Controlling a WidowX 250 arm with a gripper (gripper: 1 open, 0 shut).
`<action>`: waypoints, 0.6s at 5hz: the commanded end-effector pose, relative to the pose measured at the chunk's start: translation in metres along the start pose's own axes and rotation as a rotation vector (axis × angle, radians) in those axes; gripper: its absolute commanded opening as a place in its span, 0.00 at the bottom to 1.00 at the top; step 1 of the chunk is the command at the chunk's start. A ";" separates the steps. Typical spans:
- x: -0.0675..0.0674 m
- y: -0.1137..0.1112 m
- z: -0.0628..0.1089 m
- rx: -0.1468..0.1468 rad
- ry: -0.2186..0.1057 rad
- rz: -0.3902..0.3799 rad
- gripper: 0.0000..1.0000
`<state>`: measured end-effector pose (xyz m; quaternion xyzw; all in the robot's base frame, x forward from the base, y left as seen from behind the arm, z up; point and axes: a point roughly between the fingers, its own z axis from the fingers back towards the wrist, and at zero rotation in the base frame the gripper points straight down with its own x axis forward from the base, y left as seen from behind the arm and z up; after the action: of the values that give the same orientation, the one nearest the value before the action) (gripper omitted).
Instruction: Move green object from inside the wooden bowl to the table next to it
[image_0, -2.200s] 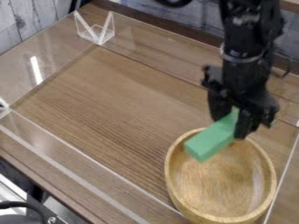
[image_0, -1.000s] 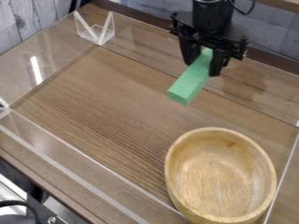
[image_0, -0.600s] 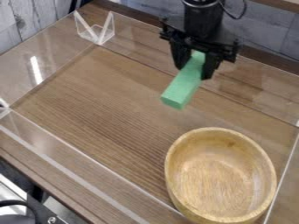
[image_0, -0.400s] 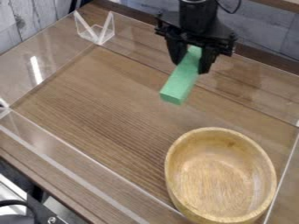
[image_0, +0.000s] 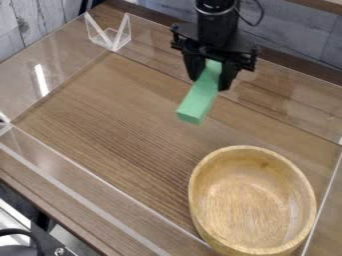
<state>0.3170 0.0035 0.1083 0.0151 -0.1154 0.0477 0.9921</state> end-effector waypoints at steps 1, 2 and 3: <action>0.019 0.007 0.024 -0.009 -0.067 -0.020 0.00; 0.022 0.002 0.017 0.003 -0.069 0.009 0.00; 0.025 -0.005 0.009 0.013 -0.070 0.028 0.00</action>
<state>0.3300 0.0004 0.1036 0.0234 -0.1164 0.0570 0.9913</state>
